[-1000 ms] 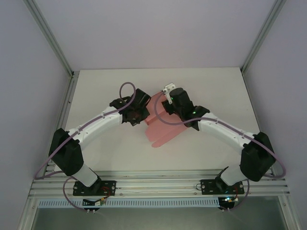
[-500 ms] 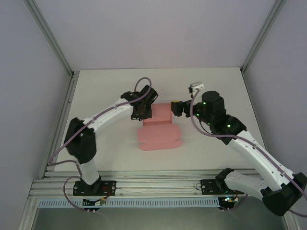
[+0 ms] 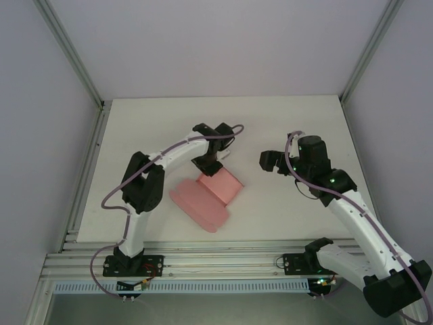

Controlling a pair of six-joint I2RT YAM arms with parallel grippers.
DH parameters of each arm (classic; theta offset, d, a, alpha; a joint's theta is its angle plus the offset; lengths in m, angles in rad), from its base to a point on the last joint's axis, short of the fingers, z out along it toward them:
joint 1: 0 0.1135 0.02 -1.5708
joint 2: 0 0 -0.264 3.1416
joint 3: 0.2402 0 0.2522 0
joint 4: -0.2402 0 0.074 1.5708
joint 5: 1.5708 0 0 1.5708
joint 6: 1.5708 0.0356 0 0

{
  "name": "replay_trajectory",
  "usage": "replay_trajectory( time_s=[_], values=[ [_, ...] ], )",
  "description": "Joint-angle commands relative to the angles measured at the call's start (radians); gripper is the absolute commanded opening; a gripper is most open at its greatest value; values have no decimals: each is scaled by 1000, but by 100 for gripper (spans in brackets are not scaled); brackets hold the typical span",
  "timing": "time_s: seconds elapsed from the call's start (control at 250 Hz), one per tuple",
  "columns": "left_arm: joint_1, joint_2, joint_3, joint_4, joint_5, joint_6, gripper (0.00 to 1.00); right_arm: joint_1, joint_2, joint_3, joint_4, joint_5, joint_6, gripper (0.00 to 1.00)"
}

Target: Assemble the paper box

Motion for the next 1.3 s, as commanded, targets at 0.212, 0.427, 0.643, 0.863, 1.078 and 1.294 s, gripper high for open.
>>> replay_trajectory(
  time_s=[0.212, 0.427, 0.643, 0.863, 1.078, 1.294],
  values=[
    [-141, 132, 7, 80, -253, 319, 0, -16, 20, -1, -44, -46, 13, 100],
    [-176, 130, 21, 148, -272, 369, 35, -24, 37, 3, -46, -58, 16, 100],
    [-173, 37, 21, 195, -185, 343, 59, -36, 8, 41, -133, -47, -60, 100],
    [-167, -156, -38, 322, -103, 290, 76, -61, -52, 46, -148, -35, -67, 100],
    [-16, -420, -167, 584, -173, -145, 100, -69, 24, 32, -134, -295, -236, 100],
    [340, -621, -386, 502, -14, -628, 100, 47, 321, 26, 136, -468, -681, 100]
  ],
)
